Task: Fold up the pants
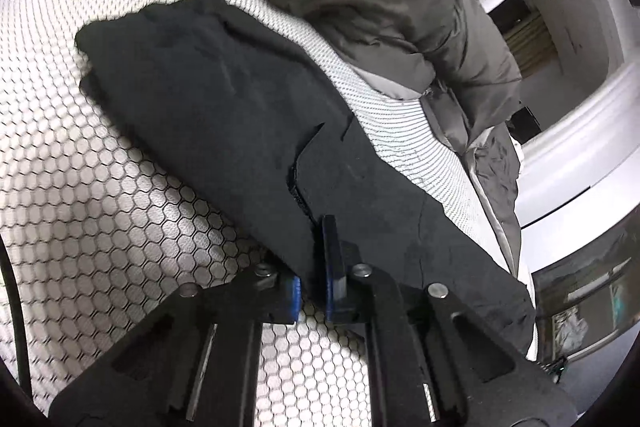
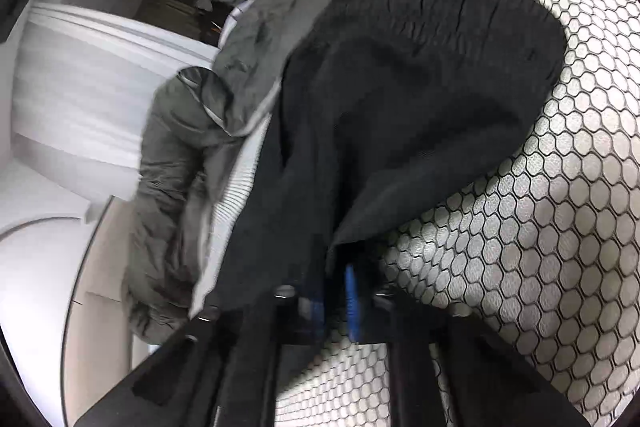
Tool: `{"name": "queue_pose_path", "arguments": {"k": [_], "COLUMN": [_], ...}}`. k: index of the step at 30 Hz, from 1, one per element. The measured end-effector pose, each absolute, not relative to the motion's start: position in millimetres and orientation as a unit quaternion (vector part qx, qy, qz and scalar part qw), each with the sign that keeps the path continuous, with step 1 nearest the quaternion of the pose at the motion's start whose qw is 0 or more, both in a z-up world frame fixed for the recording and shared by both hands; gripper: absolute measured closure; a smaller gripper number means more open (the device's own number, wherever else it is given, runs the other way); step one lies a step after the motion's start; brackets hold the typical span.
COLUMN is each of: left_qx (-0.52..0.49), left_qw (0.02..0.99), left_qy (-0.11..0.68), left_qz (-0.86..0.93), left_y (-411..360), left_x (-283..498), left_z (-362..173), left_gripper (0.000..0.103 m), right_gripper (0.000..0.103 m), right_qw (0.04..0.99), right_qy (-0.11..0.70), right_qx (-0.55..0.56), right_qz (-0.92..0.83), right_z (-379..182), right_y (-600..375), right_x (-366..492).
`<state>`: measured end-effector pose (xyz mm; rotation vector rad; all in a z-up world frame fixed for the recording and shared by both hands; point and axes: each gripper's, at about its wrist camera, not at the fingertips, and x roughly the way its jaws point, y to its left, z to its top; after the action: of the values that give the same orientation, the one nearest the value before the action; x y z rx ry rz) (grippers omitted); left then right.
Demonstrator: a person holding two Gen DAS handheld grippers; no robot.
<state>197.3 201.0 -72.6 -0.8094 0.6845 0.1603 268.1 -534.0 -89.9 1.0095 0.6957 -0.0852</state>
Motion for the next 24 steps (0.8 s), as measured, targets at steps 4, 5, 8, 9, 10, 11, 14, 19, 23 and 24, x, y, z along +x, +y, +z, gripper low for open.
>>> {"name": "queue_pose_path", "arguments": {"k": [4, 5, 8, 9, 10, 11, 14, 19, 23, 24], "left_qx": [-0.366, -0.365, -0.353, -0.35, -0.348, -0.347, -0.352, -0.361, -0.366, -0.364], "left_qw": [0.871, 0.872, 0.878, 0.88, 0.881, 0.88, 0.875, 0.861, 0.868, 0.871], "left_qy": [0.319, 0.318, 0.311, 0.309, 0.309, 0.309, 0.317, 0.336, 0.313, 0.304], "left_qz": [0.079, 0.08, 0.084, 0.086, 0.092, 0.094, 0.099, 0.125, 0.123, 0.126], "left_y": [196, 196, 194, 194, 194, 196, 205, 217, 218, 217], "left_x": [174, 166, 137, 127, 113, 101, 64, 30, 3, -4], "left_z": [-58, -56, -45, -44, -43, -44, -48, -54, -42, -37], "left_gripper": [0.098, 0.098, 0.098, 0.098, 0.098, 0.098, 0.098, 0.078, 0.036, 0.032], "right_gripper": [0.1, 0.1, 0.1, 0.1, 0.1, 0.1, 0.101, 0.084, 0.03, 0.028], "right_qw": [0.841, 0.844, 0.846, 0.848, 0.85, 0.85, 0.854, 0.851, 0.861, 0.86], "right_qy": [0.307, 0.304, 0.295, 0.291, 0.291, 0.293, 0.298, 0.316, 0.273, 0.268], "right_qx": [0.442, 0.441, 0.443, 0.441, 0.438, 0.436, 0.426, 0.418, 0.42, 0.423], "right_qz": [-0.043, -0.043, -0.041, -0.039, -0.039, -0.036, -0.026, -0.041, -0.087, -0.101], "right_z": [-69, -66, -62, -60, -60, -62, -66, -67, -60, -61], "right_y": [-526, -525, -520, -517, -512, -510, -495, -497, -522, -530], "right_x": [253, 247, 221, 211, 196, 183, 140, 116, 103, 102]}}
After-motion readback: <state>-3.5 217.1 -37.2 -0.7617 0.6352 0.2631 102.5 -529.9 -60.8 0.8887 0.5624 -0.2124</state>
